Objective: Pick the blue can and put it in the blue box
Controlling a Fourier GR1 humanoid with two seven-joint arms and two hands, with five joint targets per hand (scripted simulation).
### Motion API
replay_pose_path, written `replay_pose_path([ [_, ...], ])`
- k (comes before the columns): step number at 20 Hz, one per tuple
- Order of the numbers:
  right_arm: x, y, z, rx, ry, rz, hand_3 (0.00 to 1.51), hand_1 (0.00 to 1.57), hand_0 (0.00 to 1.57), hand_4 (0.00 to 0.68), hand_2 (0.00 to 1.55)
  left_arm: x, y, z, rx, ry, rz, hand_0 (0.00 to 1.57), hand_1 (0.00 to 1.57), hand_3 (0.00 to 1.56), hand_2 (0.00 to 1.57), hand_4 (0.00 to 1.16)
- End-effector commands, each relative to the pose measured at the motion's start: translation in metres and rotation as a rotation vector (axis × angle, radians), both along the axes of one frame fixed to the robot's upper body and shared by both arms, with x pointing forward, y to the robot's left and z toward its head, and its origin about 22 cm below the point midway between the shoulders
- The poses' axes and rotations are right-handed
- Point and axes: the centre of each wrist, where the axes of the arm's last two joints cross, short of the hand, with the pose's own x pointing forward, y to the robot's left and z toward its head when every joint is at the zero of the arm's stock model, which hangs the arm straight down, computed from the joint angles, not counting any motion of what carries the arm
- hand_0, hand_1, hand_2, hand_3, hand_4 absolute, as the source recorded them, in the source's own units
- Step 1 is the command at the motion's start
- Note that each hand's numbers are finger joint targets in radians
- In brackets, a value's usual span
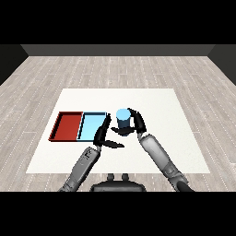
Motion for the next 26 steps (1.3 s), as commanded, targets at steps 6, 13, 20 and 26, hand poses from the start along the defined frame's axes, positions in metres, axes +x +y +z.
replay_pose_path([
  [6, 0.002, 0.004, -0.002, -0.018, -0.017, 0.027, 1.39, 1.48, 1.48, 0.586, 1.46, 0.019, 0.005, -0.034, 0.035, 0.060, 0.017, 0.00, 0.00, 0.00, 0.00, 0.00],
  [13, -0.003, 0.017, 0.015, -0.031, -0.012, 0.010, 1.39, 1.49, 1.49, 0.576, 1.46, 0.023, -0.006, -0.027, 0.045, 0.051, 0.025, 0.00, 0.00, 0.00, 0.00, 0.00],
  [20, -0.011, 0.020, 0.000, -0.021, -0.010, 0.038, 1.38, 1.50, 1.50, 0.552, 1.45, 0.030, -0.005, -0.033, 0.041, 0.092, 0.011, 0.00, 0.00, 0.00, 0.00, 0.00],
  [26, -0.019, 0.048, 0.023, -0.016, 0.005, 0.080, 1.38, 1.49, 1.49, 0.540, 1.46, 0.019, -0.028, -0.018, 0.015, 0.076, -0.025, 0.00, 0.00, 0.00, 0.00, 0.00],
])
